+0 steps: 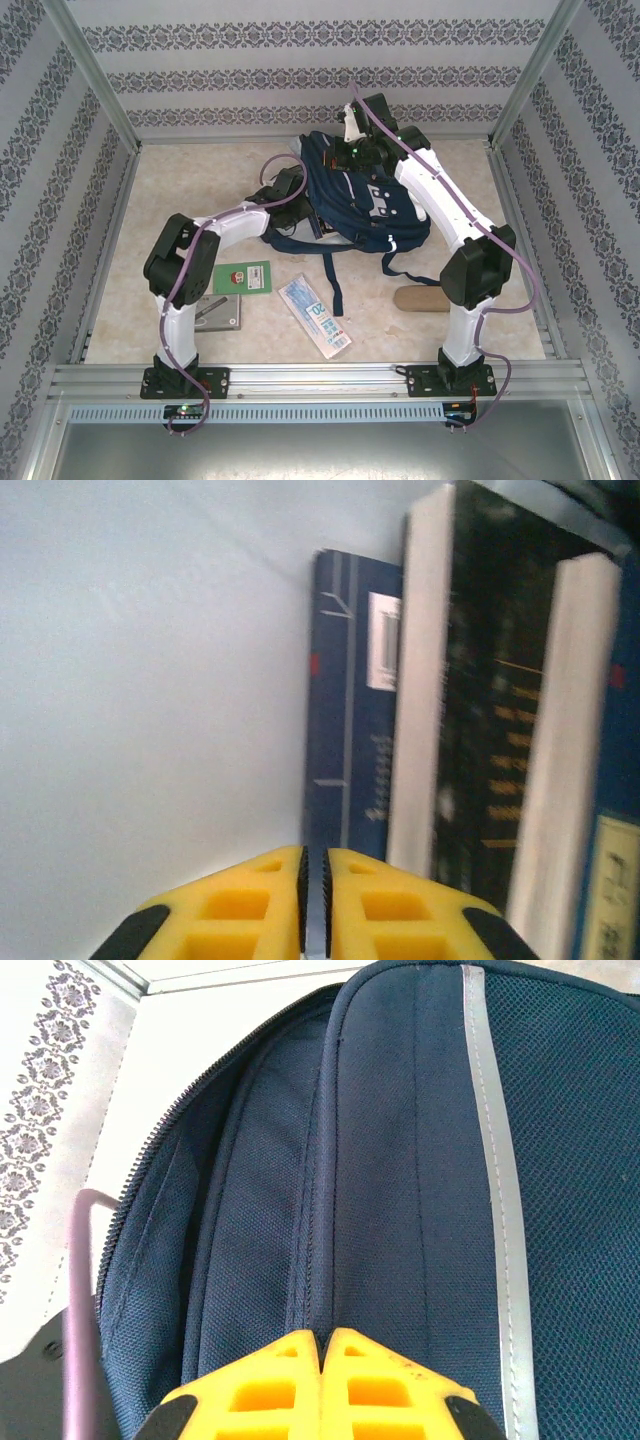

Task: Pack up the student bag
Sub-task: Place the book in the student bag.

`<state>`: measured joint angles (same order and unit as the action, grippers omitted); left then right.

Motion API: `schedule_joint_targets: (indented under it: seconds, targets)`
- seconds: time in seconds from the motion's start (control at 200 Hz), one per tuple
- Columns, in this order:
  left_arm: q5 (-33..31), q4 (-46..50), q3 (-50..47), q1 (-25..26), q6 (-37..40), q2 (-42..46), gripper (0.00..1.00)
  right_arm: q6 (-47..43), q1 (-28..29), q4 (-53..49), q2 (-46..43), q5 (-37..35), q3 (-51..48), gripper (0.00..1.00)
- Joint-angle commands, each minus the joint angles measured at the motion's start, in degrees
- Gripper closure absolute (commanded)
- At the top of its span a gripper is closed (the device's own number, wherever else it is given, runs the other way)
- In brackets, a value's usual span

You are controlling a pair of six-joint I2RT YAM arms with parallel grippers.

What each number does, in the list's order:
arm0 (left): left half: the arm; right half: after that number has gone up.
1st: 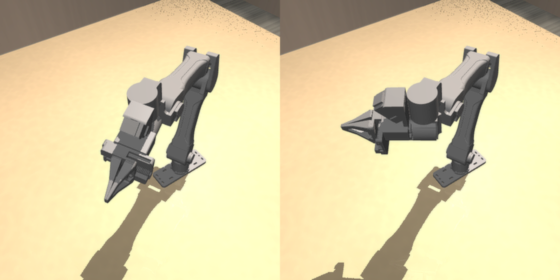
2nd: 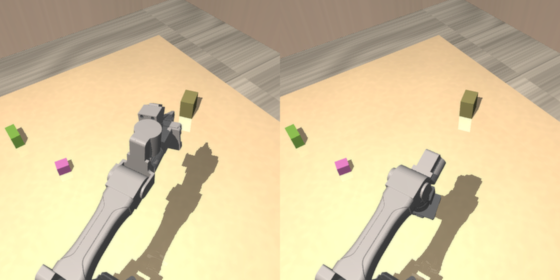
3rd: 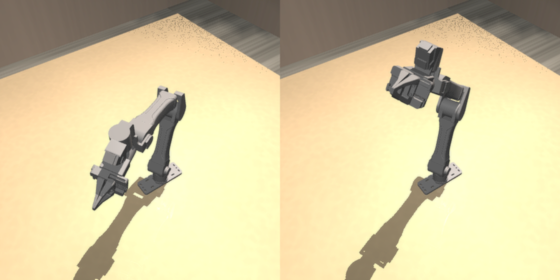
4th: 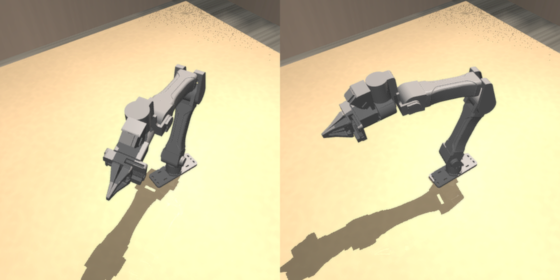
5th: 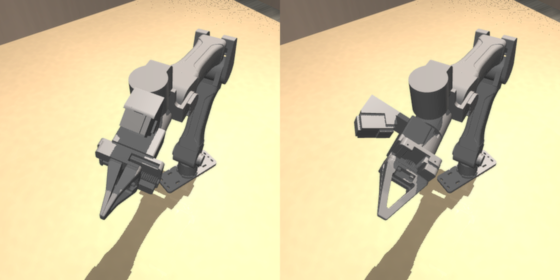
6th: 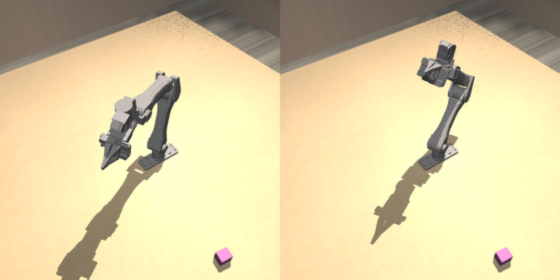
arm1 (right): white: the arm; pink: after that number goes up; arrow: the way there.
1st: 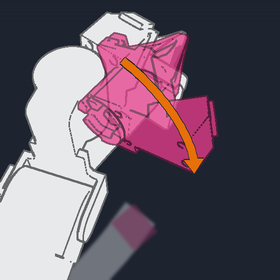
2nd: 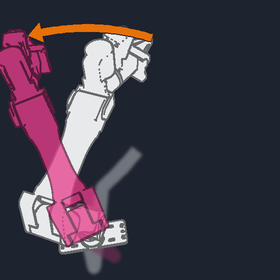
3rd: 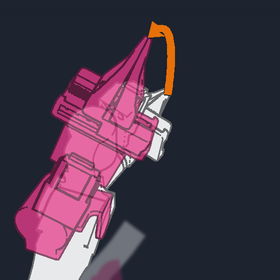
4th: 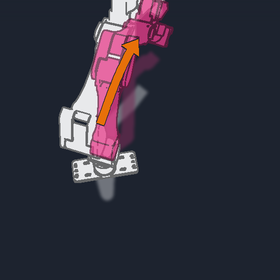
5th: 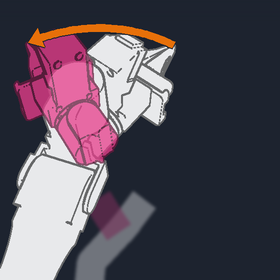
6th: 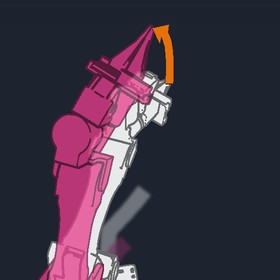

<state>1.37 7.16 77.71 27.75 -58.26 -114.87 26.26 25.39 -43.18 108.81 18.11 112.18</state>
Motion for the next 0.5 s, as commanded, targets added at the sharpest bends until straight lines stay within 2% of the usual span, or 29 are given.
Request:
schedule_joint_targets:
  seconds: [0.0,0.22,0.31,0.5]
  targets:
    - [-0.99,4.76,1.92,-0.06,0.25,-2.60,0.88,0.94,0.90,5.03,-4.84,2.99,-0.02,1.00]
    - [-2.53,6.03,1.05,-0.13,-1.91,-3.45,0.91,0.99,1.09,5.53,-5.37,3.24,-1.24,1.00]
    - [2.03,3.87,2.81,-0.10,-0.83,-5.54,0.91,1.11,1.29,5.90,-5.24,3.70,-1.35,1.00]
    - [12.89,-11.53,2.85,0.61,0.09,-7.51,0.89,1.57,1.58,6.26,-4.76,4.96,-1.29,1.00]
